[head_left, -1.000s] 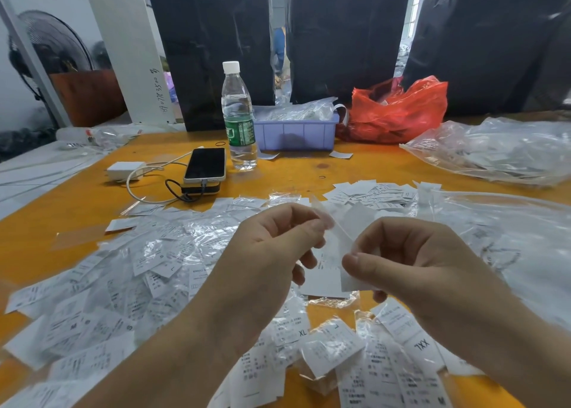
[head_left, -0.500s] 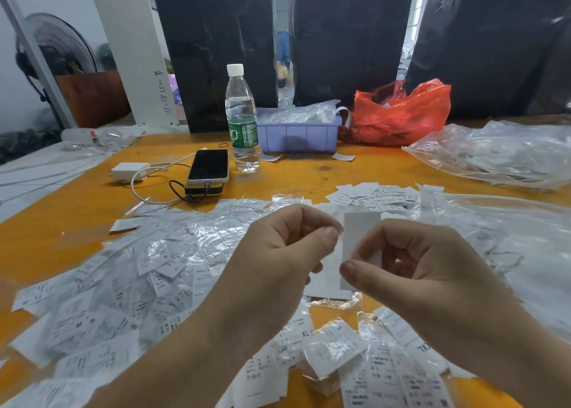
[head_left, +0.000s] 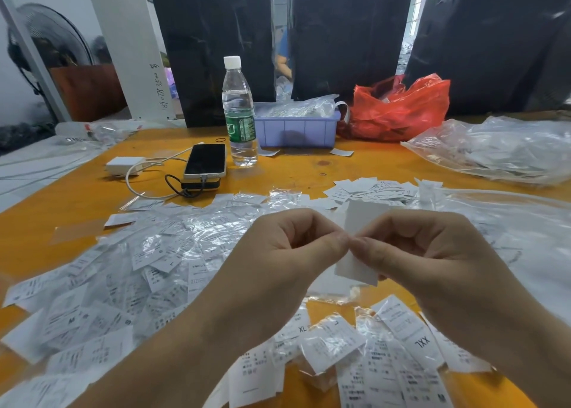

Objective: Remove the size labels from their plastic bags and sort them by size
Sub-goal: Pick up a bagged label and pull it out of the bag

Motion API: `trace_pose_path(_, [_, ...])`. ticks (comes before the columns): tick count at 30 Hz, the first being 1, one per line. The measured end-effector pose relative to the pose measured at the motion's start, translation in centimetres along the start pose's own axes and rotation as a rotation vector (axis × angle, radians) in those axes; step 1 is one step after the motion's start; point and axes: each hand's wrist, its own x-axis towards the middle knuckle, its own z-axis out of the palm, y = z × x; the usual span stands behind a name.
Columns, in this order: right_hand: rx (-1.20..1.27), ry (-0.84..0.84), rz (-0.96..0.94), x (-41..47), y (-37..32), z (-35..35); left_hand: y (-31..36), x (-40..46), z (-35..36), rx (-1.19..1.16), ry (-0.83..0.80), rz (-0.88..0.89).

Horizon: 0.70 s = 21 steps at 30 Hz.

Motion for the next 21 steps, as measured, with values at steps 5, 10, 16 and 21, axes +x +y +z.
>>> trace_pose_path(5, [-0.003, -0.015, 0.007, 0.0, 0.4, -0.2, -0.2, 0.0, 0.0, 0.019, 0.040, -0.004])
trace_pose_path(10, [-0.001, 0.039, -0.007, 0.1, 0.4, -0.5, -0.3, 0.1, -0.1, 0.004, 0.103, -0.061])
trace_pose_path(16, [0.148, 0.087, -0.044, 0.5, 0.1, -1.4, -0.2, 0.1, -0.1, -0.059, 0.122, -0.072])
trace_pose_path(21, [0.151, 0.074, -0.088, 0.4, -0.3, -1.4, -0.2, -0.1, -0.1, 0.126, 0.181, 0.006])
